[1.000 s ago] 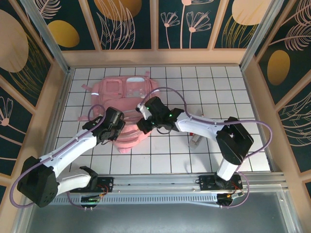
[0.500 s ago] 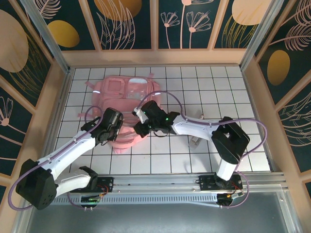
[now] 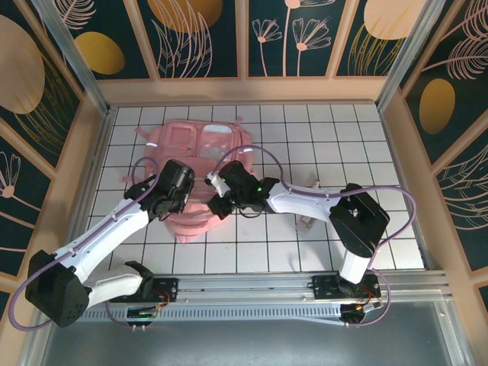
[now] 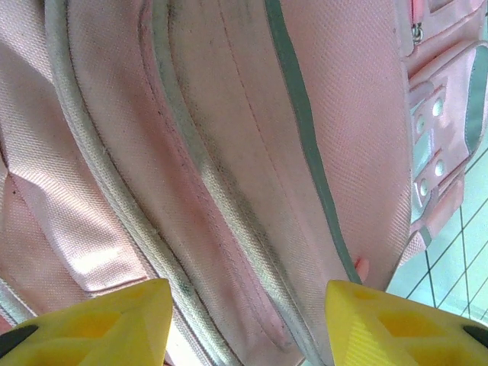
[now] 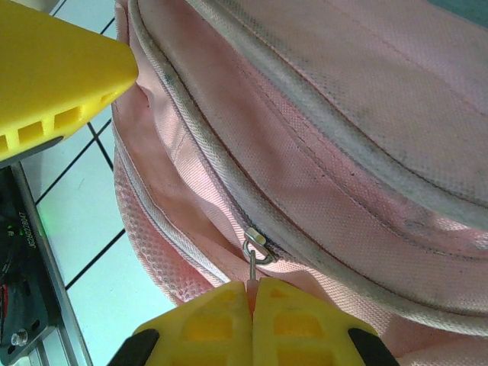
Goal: Pack the student bag
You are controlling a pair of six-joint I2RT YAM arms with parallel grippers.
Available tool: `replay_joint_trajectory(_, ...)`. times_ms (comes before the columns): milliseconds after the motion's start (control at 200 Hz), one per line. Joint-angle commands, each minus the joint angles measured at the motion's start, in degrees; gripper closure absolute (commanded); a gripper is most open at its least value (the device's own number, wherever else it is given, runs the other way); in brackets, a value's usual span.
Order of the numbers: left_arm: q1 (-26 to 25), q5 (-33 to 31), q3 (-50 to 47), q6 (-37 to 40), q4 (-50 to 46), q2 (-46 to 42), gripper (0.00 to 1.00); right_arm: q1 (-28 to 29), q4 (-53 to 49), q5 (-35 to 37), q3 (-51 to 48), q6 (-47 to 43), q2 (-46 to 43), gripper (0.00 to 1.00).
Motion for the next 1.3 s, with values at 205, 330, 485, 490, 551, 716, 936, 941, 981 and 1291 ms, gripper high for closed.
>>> replay_joint_trajectory(205,-0.3,4.9,-7.1,-2.1,9.6,4.1,0.46,0.8,-1.3,-2.4,1.4,-0.2,-0.1,1.0)
replay_joint_trajectory(330,-0.3,4.9,-8.9,-3.2,10.6,3.6,0.46,0.8,-1.1,-1.9,0.9,-0.2,-0.3,1.0)
replay_joint_trajectory(485,-0.2,4.3,-9.3,-3.0,9.3,2.9,0.49,0.8,-0.8,-1.7,0.6,-0.1,-0.4,1.0)
replay_joint_trajectory(490,-0.2,4.3,-9.3,-3.0,9.3,2.9,0.49,0.8,-0.8,-1.7,0.7,-0.2,-0.4,1.0)
replay_joint_trajectory(551,-0.3,3.3,-10.2,-2.3,9.8,2.7,0.56,0.8,-1.0,-1.6,1.1,-0.3,-0.5,1.0)
replay_joint_trajectory(716,0.3,-3.6,-11.8,0.9,8.2,0.2,1.0,0.6,-3.7,2.6,2.5,-1.6,-1.0,1.0)
replay_joint_trajectory(936,8.6,0.2,-6.4,14.4,2.1,-3.6,1.0,-2.8,-5.8,8.9,-1.5,-4.2,-2.8,1.0)
replay_joint_trajectory(941,8.8,0.4,-6.3,14.8,2.1,-3.7,1.0,-2.9,-5.8,9.0,-1.7,-4.2,-2.8,1.0)
replay_joint_trajectory(981,10.6,2.3,-5.6,17.4,1.4,-3.7,1.0,-4.1,-5.8,9.8,-2.6,-4.2,-3.0,1.0)
replay_joint_trajectory(1291,19.7,18.4,-4.8,33.6,-0.2,0.0,1.0,-14.5,-3.1,15.2,-4.5,-4.8,-2.1,1.0)
